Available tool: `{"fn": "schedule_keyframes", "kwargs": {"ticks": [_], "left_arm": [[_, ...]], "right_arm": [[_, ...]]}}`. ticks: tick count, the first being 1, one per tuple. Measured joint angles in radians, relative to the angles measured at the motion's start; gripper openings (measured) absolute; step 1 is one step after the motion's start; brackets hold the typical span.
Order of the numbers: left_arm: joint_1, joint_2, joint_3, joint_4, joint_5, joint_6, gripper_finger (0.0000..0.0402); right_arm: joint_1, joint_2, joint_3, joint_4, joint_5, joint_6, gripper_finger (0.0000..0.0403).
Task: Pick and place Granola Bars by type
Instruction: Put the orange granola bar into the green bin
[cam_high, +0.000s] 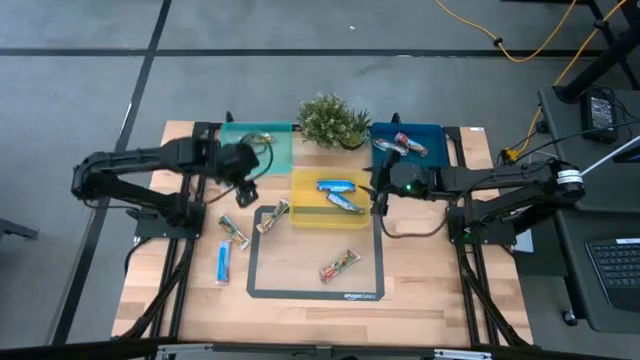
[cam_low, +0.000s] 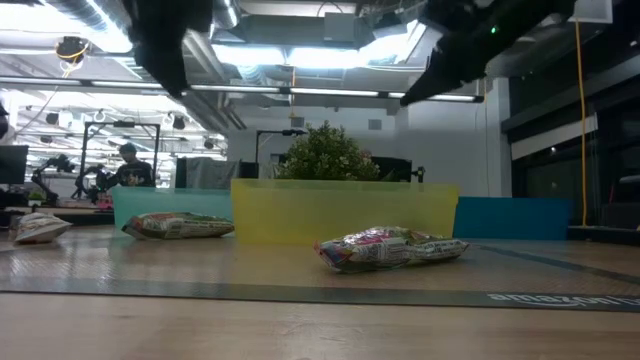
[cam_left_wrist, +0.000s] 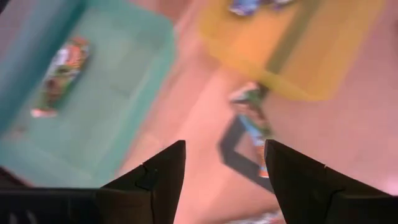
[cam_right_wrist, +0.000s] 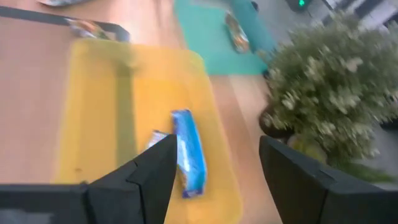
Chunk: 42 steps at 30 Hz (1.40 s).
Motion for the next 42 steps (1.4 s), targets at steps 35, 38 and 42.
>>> {"fn": "schedule_keyframes", "kwargs": {"ticks": [35,38,42], "left_arm": [[-0.315,0.547,0.0,0.007,-0.117,-0.198,0.0259],[-0.304,0.573,0.0,0.011,-0.114,-0.191,0.0273],[-0.297,0.601,0.0,0.049,-0.055,-0.144,0.0287]], "right_arm": [[0.105,0.0,0.008,0.054,0.008,0.001,0.0229],[0.105,0.0,0.008,0.05,0.008,0.001,0.0229],[0.105,0.0,0.008,0.05,0.007,0.001,0.0229]]}}
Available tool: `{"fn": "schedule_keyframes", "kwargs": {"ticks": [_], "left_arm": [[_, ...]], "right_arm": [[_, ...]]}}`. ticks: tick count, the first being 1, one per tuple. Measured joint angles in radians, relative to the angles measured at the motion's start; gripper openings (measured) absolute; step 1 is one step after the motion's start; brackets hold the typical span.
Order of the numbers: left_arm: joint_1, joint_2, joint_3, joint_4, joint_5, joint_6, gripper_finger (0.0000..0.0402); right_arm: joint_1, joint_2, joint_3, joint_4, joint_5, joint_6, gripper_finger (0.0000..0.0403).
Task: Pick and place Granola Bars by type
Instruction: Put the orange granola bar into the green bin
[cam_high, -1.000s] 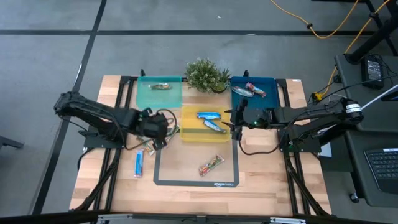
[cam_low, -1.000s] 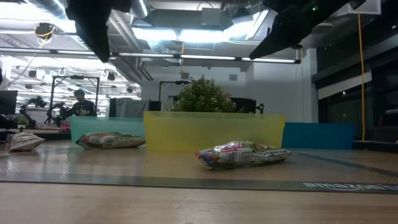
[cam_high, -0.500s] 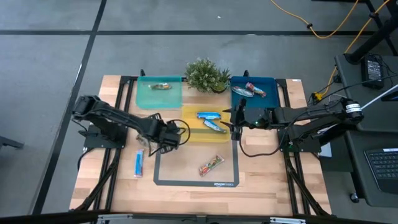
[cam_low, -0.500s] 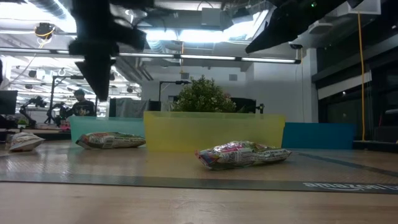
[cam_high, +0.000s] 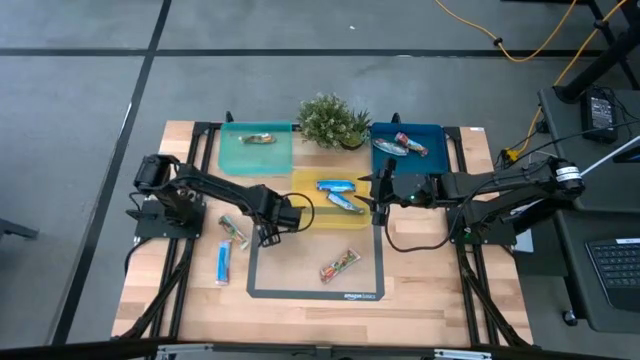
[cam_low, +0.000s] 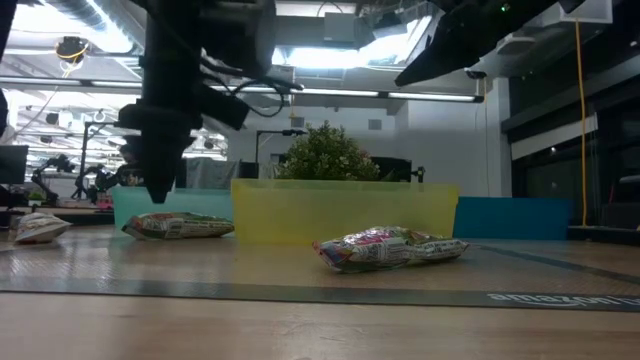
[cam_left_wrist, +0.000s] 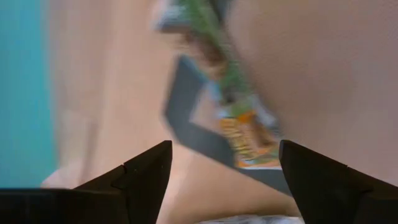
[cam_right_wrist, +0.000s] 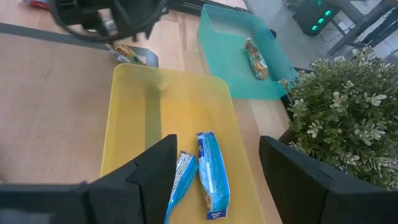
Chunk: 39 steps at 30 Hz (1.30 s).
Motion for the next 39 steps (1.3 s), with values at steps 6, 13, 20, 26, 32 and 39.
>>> {"fn": "schedule_keyframes", "kwargs": {"ticks": [6,13,20,26,32,39], "left_arm": [[0.0,0.035,0.0,0.09,0.052,0.067,0.0292],[0.021,0.113,0.0,0.085,-0.018,0.093,0.0292],[0.043,0.158,0.004,0.082,-0.009,0.118,0.0287],[0.042,0.153,0.002,0.086,-0.008,0.115,0.0242],[0.041,0.155,0.001,0.084,-0.015,0.093,0.0166],[0.043,0.158,-0.002,0.069,-0.046,0.07,0.0092]], "right_arm": [[0.0,0.0,0.0,0.001,0.0,0.0,0.0229],[0.0,0.0,0.0,0.001,-0.001,0.002,0.0229],[0.0,0.0,0.0,0.002,-0.001,0.001,0.0229],[0.0,0.0,0.0,0.003,-0.001,0.001,0.0229],[0.0,0.0,0.0,0.003,-0.001,0.0,0.0229],[0.0,0.0,0.0,0.003,-0.001,0.0,0.0229]]}}
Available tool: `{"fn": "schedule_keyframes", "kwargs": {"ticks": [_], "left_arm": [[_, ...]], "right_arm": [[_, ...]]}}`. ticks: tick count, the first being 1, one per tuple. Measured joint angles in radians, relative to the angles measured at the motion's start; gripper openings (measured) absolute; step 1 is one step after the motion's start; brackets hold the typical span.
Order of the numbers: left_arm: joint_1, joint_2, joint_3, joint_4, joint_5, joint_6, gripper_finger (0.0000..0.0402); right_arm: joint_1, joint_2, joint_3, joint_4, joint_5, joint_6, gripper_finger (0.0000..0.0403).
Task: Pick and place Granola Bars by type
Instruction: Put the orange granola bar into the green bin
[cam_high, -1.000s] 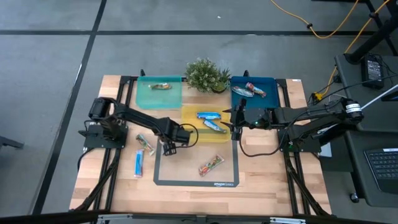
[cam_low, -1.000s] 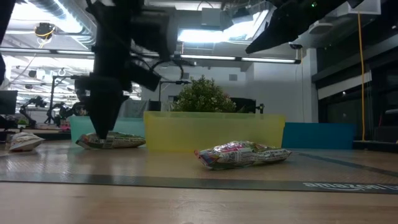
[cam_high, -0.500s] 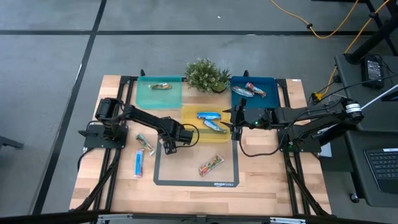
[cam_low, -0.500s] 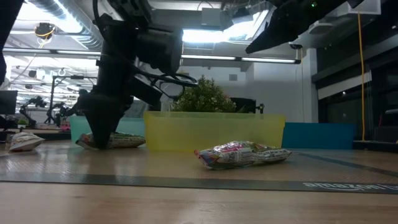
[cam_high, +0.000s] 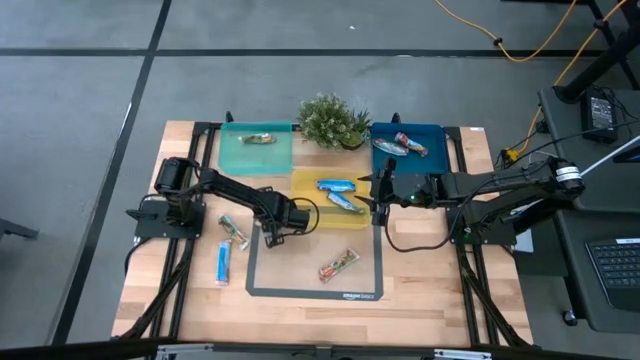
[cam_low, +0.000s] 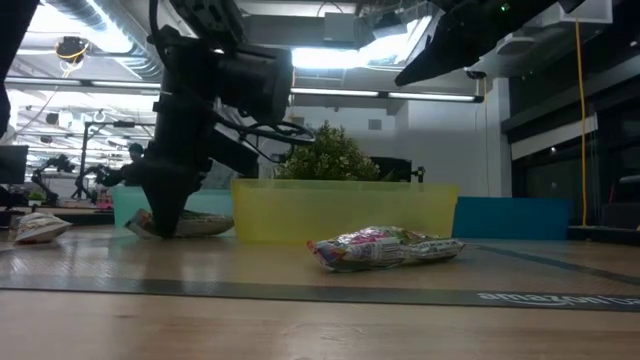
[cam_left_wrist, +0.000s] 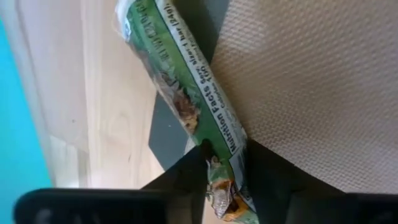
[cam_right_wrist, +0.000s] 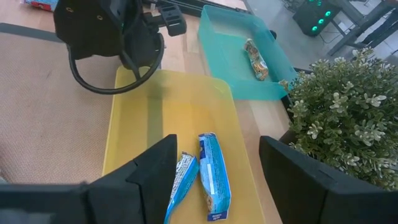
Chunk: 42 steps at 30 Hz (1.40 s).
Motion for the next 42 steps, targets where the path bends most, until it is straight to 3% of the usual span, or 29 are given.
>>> {"fn": "schedule_keyframes", "kwargs": {"ticks": [6,12,23,29,36,42], "left_arm": [[0.001,-0.002,-0.001,-0.074,-0.016,-0.029,0.0057],[-0.014,-0.076,-0.001,-0.197,-0.061,-0.094,0.0049],[-0.118,-0.485,0.0,-0.245,-0.175,-0.3,0.0049],[-0.188,-0.649,0.0,-0.236,-0.229,-0.381,0.0049],[-0.224,-0.798,0.014,-0.182,-0.357,-0.385,0.0049],[-0.176,-0.86,0.16,-0.18,-0.481,-0.286,0.0049]], "right_arm": [[0.0,0.0,0.0,0.0,0.0,0.0,0.0229],[0.0,0.0,0.0,-0.001,0.0,0.0,0.0229],[0.0,0.0,0.0,-0.002,0.0,0.002,0.0229],[0.0,0.0,0.0,0.0,0.0,0.006,0.0229],[0.0,0.0,0.0,0.001,0.0,0.006,0.0229],[0.0,0.0,0.0,0.005,0.0,0.006,0.0229]]}}
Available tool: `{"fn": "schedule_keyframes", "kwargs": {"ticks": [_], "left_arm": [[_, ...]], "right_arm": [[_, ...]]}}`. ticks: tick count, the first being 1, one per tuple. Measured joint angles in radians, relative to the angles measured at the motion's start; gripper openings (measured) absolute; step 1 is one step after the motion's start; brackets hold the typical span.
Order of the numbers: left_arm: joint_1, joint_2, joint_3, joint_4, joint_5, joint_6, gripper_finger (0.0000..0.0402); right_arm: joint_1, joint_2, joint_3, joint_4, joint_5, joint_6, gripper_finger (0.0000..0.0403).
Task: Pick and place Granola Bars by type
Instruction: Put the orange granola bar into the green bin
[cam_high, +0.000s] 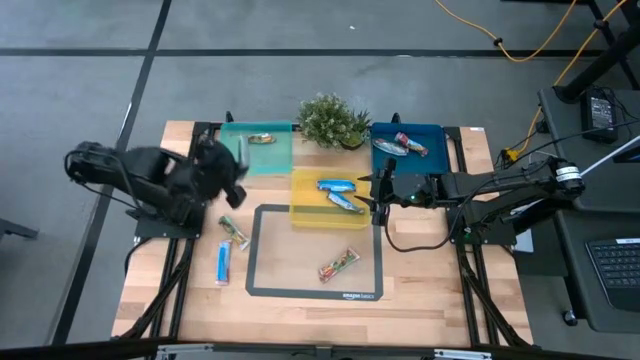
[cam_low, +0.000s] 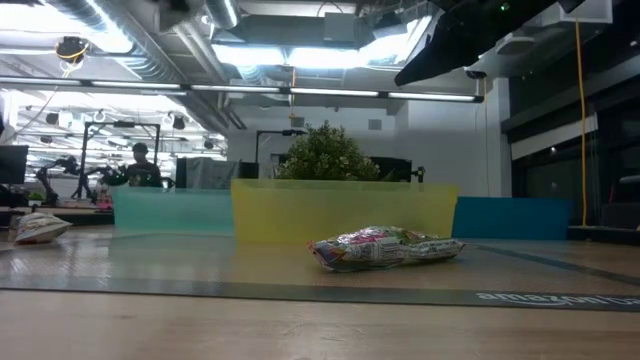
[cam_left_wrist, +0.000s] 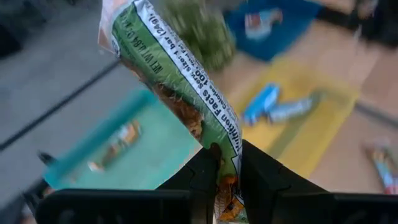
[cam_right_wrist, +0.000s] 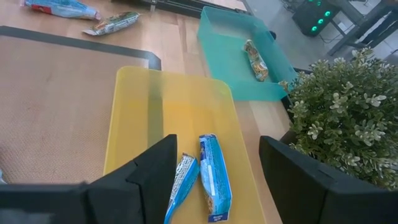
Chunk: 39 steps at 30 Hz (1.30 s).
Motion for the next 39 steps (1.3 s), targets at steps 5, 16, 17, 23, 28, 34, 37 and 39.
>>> {"fn": "schedule_keyframes", "kwargs": {"ticks": [5,16,17,23,28,34,37,39], "left_arm": [[0.089,0.006,0.161,0.001,-0.037,0.127,0.0049],[0.421,0.071,0.281,-0.001,-0.052,0.296,0.0041],[0.452,0.077,0.281,-0.005,-0.045,0.306,0.0041],[0.622,0.118,0.216,-0.013,-0.005,0.358,0.004],[0.76,0.139,0.106,0.008,0.07,0.405,0.004],[0.857,0.14,0.045,0.062,0.188,0.452,0.004],[0.886,0.142,0.037,0.084,0.233,0.462,0.0039],[0.902,0.146,0.022,0.096,0.235,0.477,0.0038]], "right_arm": [[0.0,0.0,0.0,0.007,0.0,-0.001,0.0229],[0.0,0.0,0.0,0.011,0.0,-0.006,0.0229],[0.0,0.0,0.0,0.011,0.0,-0.007,0.0229],[0.0,0.0,0.0,0.011,0.0,-0.009,0.0229],[0.0,0.0,0.0,0.011,0.0,-0.011,0.0229],[0.0,0.0,0.0,0.011,0.0,-0.031,0.0229],[0.0,0.0,0.0,0.011,0.0,-0.034,0.0229],[0.0,0.0,0.0,0.011,0.0,-0.033,0.0229]]}}
